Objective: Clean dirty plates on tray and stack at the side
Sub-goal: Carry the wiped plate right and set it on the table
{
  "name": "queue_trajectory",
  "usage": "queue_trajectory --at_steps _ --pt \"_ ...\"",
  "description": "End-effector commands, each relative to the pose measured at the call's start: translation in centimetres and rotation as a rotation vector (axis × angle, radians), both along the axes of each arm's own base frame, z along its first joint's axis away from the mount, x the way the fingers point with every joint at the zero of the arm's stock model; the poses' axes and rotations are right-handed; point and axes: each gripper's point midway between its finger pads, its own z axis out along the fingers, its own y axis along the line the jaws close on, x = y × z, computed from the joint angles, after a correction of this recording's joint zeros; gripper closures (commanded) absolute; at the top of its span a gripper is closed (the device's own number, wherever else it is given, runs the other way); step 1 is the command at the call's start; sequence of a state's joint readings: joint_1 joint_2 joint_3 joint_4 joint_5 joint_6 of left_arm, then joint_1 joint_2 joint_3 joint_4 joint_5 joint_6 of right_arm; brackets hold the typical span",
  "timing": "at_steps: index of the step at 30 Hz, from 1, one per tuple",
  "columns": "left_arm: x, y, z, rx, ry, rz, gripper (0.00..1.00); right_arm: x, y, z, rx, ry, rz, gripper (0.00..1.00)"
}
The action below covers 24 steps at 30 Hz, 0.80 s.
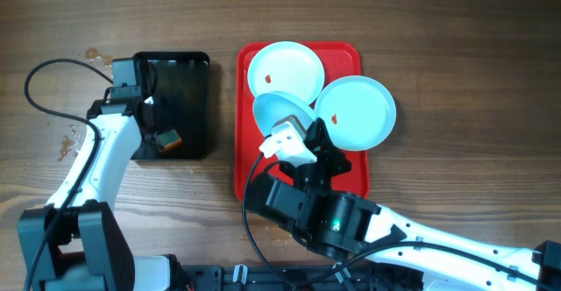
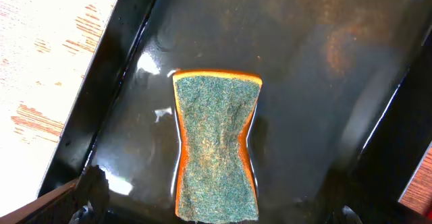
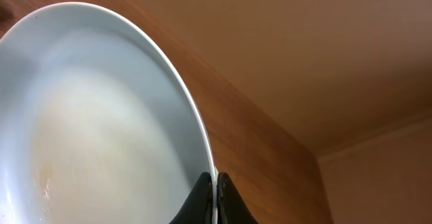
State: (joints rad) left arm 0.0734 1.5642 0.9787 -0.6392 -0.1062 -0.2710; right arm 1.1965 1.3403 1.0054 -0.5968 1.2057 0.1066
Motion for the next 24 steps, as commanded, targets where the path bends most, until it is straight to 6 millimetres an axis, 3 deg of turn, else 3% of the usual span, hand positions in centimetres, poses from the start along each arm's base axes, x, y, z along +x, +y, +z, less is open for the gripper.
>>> queue_trajectory --at_steps 1,2,4,5,6,8,9,11,13,16,19,21,24 --pt "-0.2 0.1 -0.1 -0.001 0.004 0.003 0.0 0.2 0.5 0.2 0.054 0.031 0.021 0.96" --pt "-0.2 0.1 -0.1 -0.002 0.004 0.002 0.0 0.1 1.1 -0.4 0.052 0.071 0.056 0.96" --pt "-0.2 0.1 -0.1 -0.002 0.004 0.002 0.0 0.8 0.3 -0.9 0.087 0.087 0.019 0.96" --pt "-0.2 0.1 -0.1 -0.001 0.004 0.003 0.0 0.2 2.0 -2.5 0.106 0.207 0.128 0.96" --pt "-0.2 0.1 -0.1 -0.002 0.004 0.002 0.0 0.2 1.8 -2.6 0.079 0.209 0.131 0.96" --pt "-0.2 0.1 -0.1 -0.002 0.004 0.002 0.0 1.4 -0.5 -1.2 0.081 0.104 0.0 0.96" --pt "-0.2 0.1 -0.1 -0.002 0.004 0.002 0.0 1.1 0.3 -1.4 0.031 0.133 0.061 0.96" --pt "-0.2 0.1 -0.1 -0.002 0.004 0.002 0.0 1.6 -1.1 -0.2 0.0 0.053 -0.02 0.96" --pt "-0.2 0.1 -0.1 -0.002 0.004 0.002 0.0 1.3 -0.2 -1.1 0.028 0.107 0.031 0.96" --pt "-0.2 0.1 -0.1 -0.001 0.004 0.003 0.0 2.0 -0.1 -3.8 0.228 0.257 0.013 0.96" --pt "-0.2 0.1 -0.1 -0.002 0.004 0.002 0.0 3.5 -3.0 -6.3 0.521 0.458 -0.113 0.96" --pt "-0.2 0.1 -0.1 -0.001 0.004 0.003 0.0 3.7 -3.4 -6.4 0.685 0.568 -0.104 0.96" --pt "-0.2 0.1 -0.1 -0.001 0.004 0.003 0.0 4.5 -6.3 -5.0 1.013 0.693 -0.127 0.96"
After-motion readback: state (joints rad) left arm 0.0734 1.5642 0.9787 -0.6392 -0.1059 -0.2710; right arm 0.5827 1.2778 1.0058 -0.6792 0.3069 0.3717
